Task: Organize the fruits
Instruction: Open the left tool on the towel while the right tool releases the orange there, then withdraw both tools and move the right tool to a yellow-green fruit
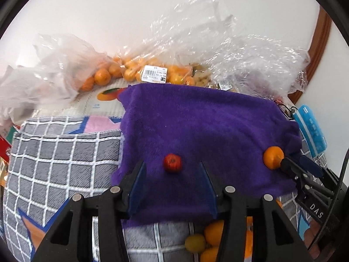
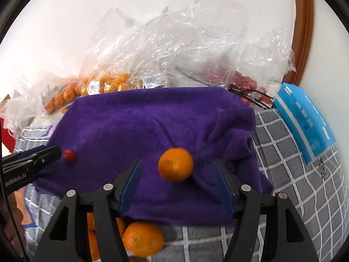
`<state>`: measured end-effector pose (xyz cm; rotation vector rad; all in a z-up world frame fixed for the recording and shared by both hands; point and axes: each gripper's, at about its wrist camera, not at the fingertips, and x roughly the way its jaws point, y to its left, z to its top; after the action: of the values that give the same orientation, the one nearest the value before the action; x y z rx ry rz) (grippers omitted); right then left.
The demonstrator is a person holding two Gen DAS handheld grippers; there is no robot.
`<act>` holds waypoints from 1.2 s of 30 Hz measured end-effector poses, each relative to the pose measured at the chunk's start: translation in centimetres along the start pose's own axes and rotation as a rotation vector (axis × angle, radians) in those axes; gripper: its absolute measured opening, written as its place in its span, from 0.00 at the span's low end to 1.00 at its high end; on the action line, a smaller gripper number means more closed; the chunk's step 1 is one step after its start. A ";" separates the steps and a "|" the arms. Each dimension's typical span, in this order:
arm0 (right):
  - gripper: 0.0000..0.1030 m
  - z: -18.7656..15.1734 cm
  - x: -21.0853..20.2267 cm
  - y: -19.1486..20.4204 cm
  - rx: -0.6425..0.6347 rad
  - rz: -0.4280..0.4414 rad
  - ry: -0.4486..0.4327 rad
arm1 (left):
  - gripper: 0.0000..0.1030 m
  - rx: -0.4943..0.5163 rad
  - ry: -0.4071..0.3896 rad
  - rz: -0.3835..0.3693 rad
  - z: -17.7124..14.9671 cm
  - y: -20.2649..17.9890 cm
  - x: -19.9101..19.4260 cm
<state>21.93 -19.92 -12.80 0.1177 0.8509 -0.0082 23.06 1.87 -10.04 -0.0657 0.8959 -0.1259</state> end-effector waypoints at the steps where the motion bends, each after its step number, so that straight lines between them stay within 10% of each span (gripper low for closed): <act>1: 0.63 -0.3 -0.5 0.0 0.001 -0.004 -0.006 | 0.46 0.006 -0.005 0.004 -0.3 0.0 -0.4; 36: 0.55 -9.6 -6.8 -0.9 0.044 0.029 0.023 | 0.46 -0.035 0.022 0.078 -11.8 3.5 -5.8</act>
<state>10.15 -20.08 -14.07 0.1714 0.8727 0.0019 10.57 6.05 -13.29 -0.0621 0.9219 -0.0380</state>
